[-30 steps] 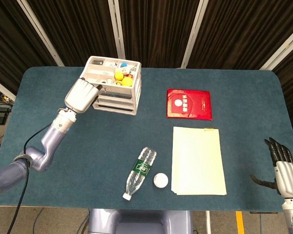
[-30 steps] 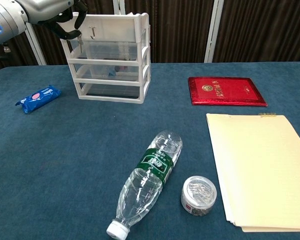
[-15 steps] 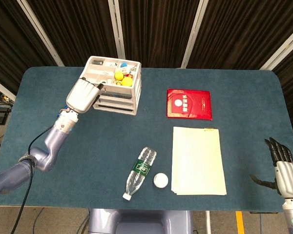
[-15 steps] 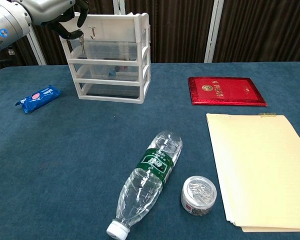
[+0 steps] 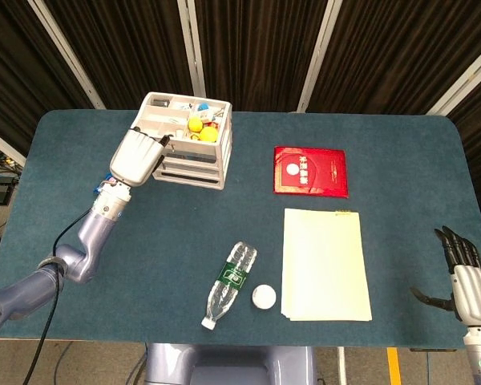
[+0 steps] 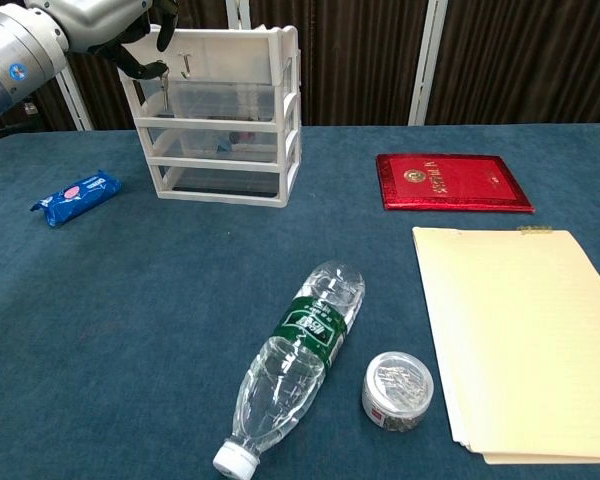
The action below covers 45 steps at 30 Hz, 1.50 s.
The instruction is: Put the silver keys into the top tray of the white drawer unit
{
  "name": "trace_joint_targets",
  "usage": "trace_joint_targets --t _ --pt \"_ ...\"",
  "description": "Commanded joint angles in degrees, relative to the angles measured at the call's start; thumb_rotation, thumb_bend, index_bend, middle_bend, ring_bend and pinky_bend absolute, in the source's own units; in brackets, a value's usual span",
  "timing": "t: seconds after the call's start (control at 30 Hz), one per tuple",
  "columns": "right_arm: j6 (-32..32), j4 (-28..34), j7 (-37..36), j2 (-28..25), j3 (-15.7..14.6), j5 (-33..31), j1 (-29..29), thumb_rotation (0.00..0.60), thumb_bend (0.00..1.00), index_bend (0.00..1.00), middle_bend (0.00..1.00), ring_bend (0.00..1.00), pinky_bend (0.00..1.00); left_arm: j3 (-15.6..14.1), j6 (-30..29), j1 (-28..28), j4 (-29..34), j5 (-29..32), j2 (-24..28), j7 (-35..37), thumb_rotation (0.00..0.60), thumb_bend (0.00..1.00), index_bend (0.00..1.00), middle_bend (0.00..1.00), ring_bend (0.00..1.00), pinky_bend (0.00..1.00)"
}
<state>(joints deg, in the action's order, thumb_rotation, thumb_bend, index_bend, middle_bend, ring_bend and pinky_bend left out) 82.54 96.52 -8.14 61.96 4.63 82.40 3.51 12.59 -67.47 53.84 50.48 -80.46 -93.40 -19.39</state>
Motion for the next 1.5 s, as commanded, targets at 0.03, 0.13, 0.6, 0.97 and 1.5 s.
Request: trace_joint_targets --t 0.03,0.13,0.6,0.97,1.5 --pt "0.0 0.0 -0.1 0.0 0.0 0.1 0.0 0.6 0.0 0.0 0.0 0.0 0.0 0.2 -0.2 0.0 -0.3 0.1 -0.3 -0.3 0.6 0.27 0.56 0.94 0.85 0.76" --pt "0.1 0.0 -0.1 0.0 0.0 0.2 0.0 0.6 0.0 0.0 0.0 0.0 0.0 0.4 -0.5 0.0 -0.5 0.3 -0.8 -0.5 0.6 0.27 0.56 0.94 0.85 0.76" --pt "0.4 0.1 -0.3 0.0 0.0 0.3 -0.1 0.6 0.0 0.0 0.0 0.0 0.0 1.4 -1.4 0.3 -2.1 0.9 -3.3 -1.6 0.6 0.27 0.56 0.94 0.85 0.76" --pt "0.6 0.2 -0.6 -0.1 0.0 0.5 -0.2 0.6 0.0 0.0 0.0 0.0 0.0 2.2 -1.8 1.1 -3.6 1.3 -4.9 -2.5 0.6 0.27 0.57 0.94 0.85 0.77" --pt "0.6 0.4 -1.1 -0.2 0.0 0.5 -0.3 0.6 0.0 0.0 0.0 0.0 0.0 2.9 -2.0 1.8 -6.7 1.9 -7.2 -2.2 0.6 0.25 0.56 0.94 0.85 0.77"
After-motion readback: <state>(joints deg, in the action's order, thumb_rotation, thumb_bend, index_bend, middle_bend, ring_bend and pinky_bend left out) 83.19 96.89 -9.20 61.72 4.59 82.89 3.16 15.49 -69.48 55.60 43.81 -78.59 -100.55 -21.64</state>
